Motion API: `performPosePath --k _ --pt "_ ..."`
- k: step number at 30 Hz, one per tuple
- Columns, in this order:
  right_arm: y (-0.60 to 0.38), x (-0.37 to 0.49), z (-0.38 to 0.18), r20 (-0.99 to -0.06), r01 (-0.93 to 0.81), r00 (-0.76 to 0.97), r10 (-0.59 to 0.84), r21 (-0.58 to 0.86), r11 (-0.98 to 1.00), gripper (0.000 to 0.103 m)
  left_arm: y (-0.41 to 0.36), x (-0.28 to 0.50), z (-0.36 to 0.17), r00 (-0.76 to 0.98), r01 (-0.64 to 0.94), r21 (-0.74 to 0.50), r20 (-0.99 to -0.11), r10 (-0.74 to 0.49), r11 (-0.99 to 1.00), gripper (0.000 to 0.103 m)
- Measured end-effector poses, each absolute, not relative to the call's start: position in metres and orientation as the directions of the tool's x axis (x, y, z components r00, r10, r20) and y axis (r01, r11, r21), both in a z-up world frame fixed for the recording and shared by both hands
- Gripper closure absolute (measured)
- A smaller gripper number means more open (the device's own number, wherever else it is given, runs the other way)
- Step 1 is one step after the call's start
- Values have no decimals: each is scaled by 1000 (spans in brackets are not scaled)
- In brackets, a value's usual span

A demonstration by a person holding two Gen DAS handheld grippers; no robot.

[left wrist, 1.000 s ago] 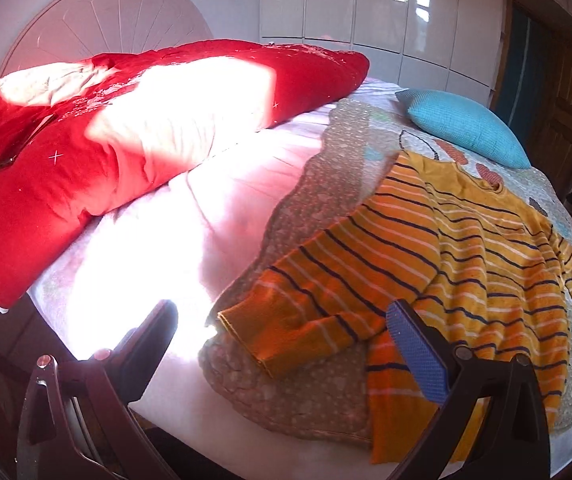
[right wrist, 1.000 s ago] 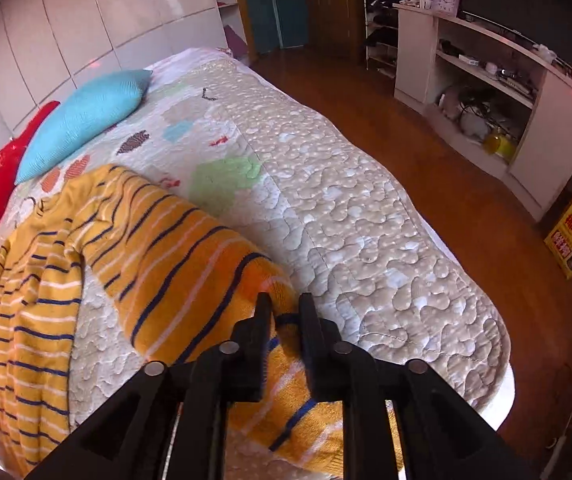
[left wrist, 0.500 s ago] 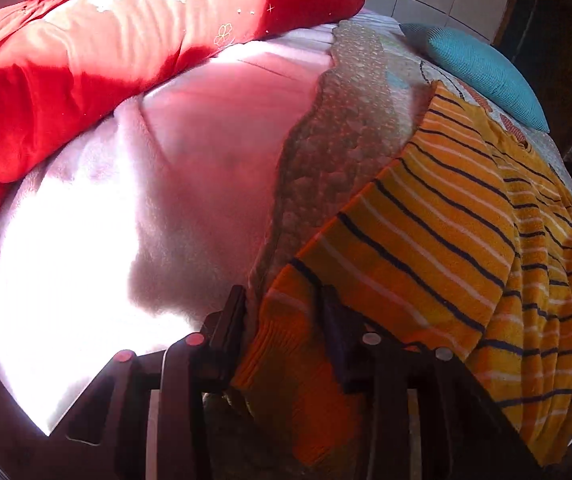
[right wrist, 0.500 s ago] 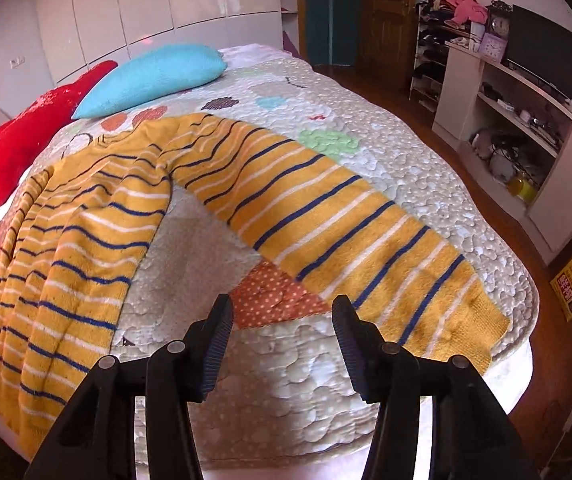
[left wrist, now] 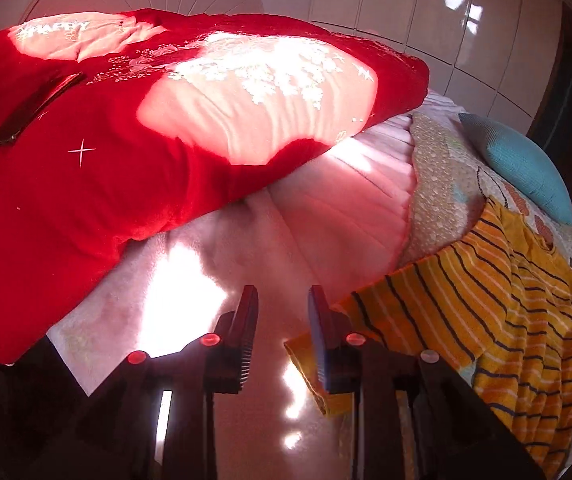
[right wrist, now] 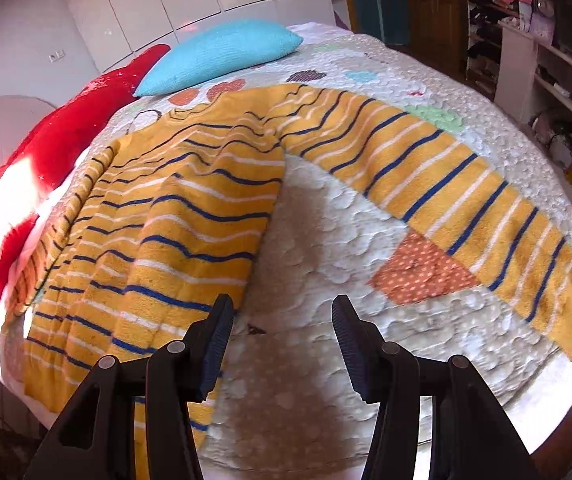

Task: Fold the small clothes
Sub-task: 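Grasp the sleeve cuff with the right tool and lift it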

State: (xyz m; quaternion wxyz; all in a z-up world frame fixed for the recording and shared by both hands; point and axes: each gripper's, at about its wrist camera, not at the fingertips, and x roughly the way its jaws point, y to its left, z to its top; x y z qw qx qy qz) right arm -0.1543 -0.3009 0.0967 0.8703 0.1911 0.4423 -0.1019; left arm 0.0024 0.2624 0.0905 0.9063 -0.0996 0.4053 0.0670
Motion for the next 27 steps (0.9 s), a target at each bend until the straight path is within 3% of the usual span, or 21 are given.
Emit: performPosePath --k 1,2,8,13,18,19,20,21,23,27 --pt "-300 -155 93 -805 333 592 43 293 896 47 252 -11 90 668 -163 -152 -744 -4 975 51" --pt "-298 -155 88 -798 321 596 89 338 884 47 238 -21 88 667 -115 -188 -742 -64 975 46" --pt "-283 -169 65 -751 257 604 268 502 826 43 143 -52 52 520 140 -340 -774 -361 930 45" --pt "-276 -180 60 -735 213 600 315 527 823 38 89 -54 25 418 227 -363 -802 -427 904 41" --pt "-249 -185 51 -722 158 596 351 534 830 37 70 -55 21 426 220 -313 -821 -380 924 38" --pt "-243 -186 51 -716 150 605 348 532 833 37 68 -56 21 426 213 -314 -822 -377 925 48" --pt "-237 -186 50 -713 146 612 343 528 836 41 68 -56 21 424 200 -304 -830 -362 932 77" --pt "-234 -185 50 -710 144 616 341 527 837 62 68 -55 20 416 185 -287 -843 -340 940 91" --pt "-233 -179 46 -705 136 596 384 560 817 94 70 -54 21 408 150 -313 -844 -347 938 93" --pt "-250 -188 54 -660 145 619 425 628 765 94 76 -67 40 442 119 -306 -835 -326 945 94"
